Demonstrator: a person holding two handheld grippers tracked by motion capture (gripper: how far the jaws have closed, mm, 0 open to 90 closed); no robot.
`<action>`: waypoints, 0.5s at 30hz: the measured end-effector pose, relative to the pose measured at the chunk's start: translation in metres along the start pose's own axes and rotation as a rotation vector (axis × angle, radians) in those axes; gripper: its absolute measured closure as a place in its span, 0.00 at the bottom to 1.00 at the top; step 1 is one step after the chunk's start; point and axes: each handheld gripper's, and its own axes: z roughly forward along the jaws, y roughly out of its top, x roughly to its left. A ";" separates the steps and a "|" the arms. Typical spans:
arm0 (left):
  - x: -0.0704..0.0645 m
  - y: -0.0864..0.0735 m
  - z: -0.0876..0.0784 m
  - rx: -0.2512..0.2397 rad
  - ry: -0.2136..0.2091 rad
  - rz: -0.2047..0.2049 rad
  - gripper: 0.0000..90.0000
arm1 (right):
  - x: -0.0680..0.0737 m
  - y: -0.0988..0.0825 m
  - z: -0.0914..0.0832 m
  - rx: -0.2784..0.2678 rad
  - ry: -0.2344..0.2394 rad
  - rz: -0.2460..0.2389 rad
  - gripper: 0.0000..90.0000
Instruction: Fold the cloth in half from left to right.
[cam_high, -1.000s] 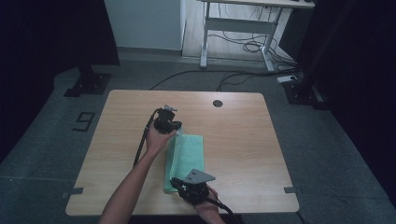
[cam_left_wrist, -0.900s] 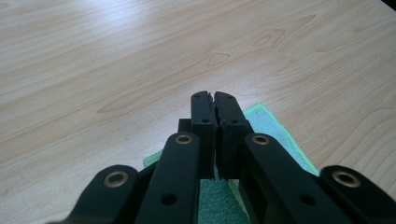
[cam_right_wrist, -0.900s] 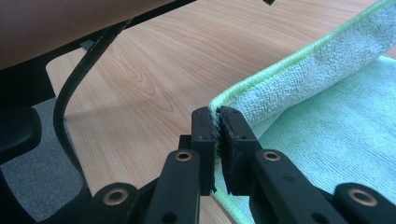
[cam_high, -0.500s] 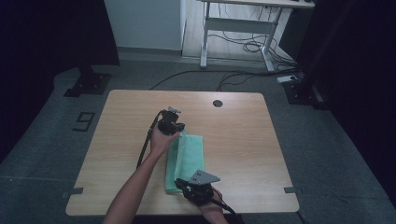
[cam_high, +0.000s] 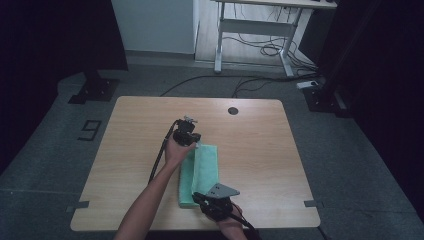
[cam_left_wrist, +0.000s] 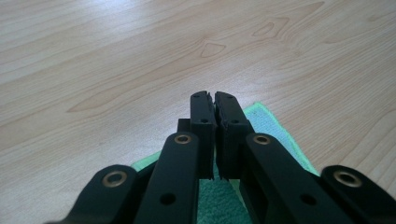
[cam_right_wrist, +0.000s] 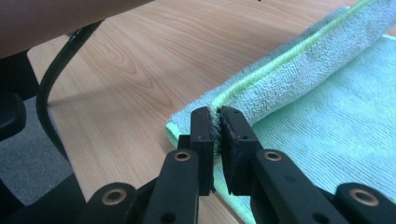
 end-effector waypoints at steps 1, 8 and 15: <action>0.000 0.000 0.001 0.002 -0.001 -0.001 0.96 | -0.001 -0.001 0.000 0.000 -0.002 0.002 0.93; -0.003 0.000 0.005 0.010 -0.003 0.002 0.96 | -0.004 -0.004 -0.003 0.007 -0.010 0.006 0.93; -0.006 0.002 0.006 0.010 -0.005 0.005 0.96 | -0.008 -0.008 -0.007 0.007 -0.020 0.012 0.93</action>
